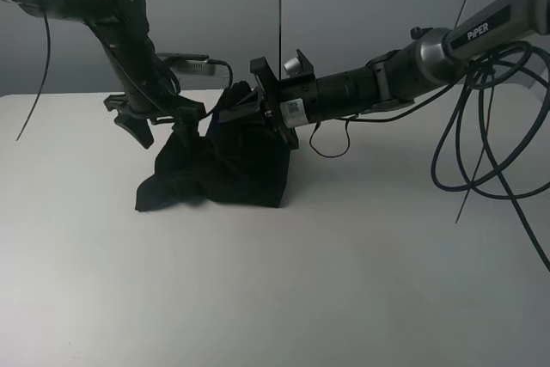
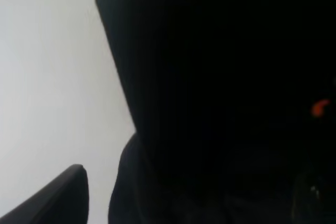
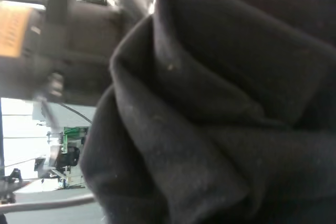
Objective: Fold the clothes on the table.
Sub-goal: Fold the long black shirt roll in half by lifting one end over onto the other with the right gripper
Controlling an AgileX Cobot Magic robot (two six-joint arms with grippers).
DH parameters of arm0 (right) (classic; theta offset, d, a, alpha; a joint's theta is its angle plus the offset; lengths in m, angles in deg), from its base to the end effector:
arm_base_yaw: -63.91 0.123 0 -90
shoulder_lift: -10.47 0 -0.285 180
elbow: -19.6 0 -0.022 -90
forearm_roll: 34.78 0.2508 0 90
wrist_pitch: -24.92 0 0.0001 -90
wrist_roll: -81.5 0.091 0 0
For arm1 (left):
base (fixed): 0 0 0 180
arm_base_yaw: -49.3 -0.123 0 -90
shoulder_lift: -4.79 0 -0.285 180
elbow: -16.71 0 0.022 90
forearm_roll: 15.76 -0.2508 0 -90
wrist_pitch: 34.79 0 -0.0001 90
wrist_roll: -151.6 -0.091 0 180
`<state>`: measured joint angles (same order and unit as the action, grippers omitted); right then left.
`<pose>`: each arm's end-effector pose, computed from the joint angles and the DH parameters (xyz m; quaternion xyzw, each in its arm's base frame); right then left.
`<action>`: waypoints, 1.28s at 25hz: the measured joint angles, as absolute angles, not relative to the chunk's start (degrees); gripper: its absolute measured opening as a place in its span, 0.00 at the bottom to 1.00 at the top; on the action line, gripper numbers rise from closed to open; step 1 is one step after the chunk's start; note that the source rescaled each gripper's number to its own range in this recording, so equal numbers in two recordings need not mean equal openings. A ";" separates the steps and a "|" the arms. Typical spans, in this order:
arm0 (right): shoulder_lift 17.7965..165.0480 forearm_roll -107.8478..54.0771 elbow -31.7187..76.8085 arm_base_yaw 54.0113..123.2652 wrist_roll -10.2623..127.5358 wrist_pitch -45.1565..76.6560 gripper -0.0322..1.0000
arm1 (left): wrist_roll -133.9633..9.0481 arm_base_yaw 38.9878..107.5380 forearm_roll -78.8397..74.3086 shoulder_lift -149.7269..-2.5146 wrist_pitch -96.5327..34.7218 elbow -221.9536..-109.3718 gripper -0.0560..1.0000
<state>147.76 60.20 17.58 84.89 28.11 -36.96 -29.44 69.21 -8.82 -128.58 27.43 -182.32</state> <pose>0.3661 0.2261 0.1126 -0.0341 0.8078 0.5870 0.0412 0.4093 -0.1586 0.1565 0.1552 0.9859 -0.0585 0.0206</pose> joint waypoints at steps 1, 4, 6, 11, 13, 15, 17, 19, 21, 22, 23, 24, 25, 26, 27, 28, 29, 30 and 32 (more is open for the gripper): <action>147.80 60.20 17.58 84.89 28.11 -36.67 0.15 | -29.84 69.21 -8.29 -128.03 27.75 -183.27 1.00; 147.91 60.20 17.58 84.89 28.11 -36.43 0.15 | -30.06 69.21 -7.50 -126.75 29.32 -186.02 1.00; 147.91 60.20 17.58 84.89 28.11 -36.37 0.15 | -30.57 68.91 -6.18 -126.56 31.08 -188.22 1.00; 147.93 60.75 17.58 84.89 28.11 -36.21 0.15 | -31.56 67.07 -1.11 -126.56 33.31 -192.83 1.00; 147.93 61.27 17.58 84.89 28.26 -35.70 0.15 | -32.32 66.54 1.12 -126.56 33.90 -194.53 1.00; 147.93 61.67 17.58 85.03 28.53 -34.55 0.15 | -33.15 66.08 2.65 -126.56 34.32 -196.15 1.00; 147.93 61.78 17.58 85.77 28.64 -33.37 0.15 | -33.70 65.95 3.44 -126.56 34.55 -197.39 1.00; 147.93 61.78 17.58 86.94 28.49 -31.00 0.15 | -33.98 65.95 3.67 -126.56 34.55 -197.99 1.00; 147.93 61.78 17.58 88.85 28.39 -27.80 0.15 | -34.24 65.95 3.81 -126.56 34.65 -198.12 1.00; 147.93 62.08 17.58 89.77 28.39 -26.10 0.15 | -34.39 65.95 3.81 -126.56 34.79 -198.12 1.00; 147.93 62.71 17.58 90.48 28.23 -24.81 0.15 | -34.56 65.95 3.81 -126.56 34.78 -198.12 1.00; 147.93 63.42 17.58 91.27 27.97 -23.51 0.15 | -34.53 65.95 3.81 -126.56 34.78 -198.12 1.00; 147.93 63.68 17.58 91.68 27.69 -22.40 0.15 | -34.53 65.95 3.81 -126.56 34.78 -198.12 1.00; 147.93 63.95 17.58 91.95 27.39 -21.43 0.15 | -34.53 65.95 3.81 -126.56 34.78 -198.12 1.00; 147.93 64.09 17.58 92.36 27.15 -20.64 0.15 | -34.53 65.95 3.81 -126.56 34.78 -198.12 1.00; 147.93 64.40 17.58 92.73 27.03 -19.83 0.15 | -34.53 65.95 3.81 -126.56 34.78 -198.12 1.00; 147.93 64.53 17.58 93.12 26.91 -19.14 0.15 | -34.53 65.95 3.81 -126.56 34.78 -198.12 1.00; 147.93 64.63 17.58 93.50 26.91 -18.74 0.15 | -34.63 65.95 3.81 -126.56 34.78 -198.12 1.00; 147.93 64.63 17.58 94.19 26.91 -18.05 0.15 | -34.63 65.95 3.81 -126.56 34.89 -198.12 1.00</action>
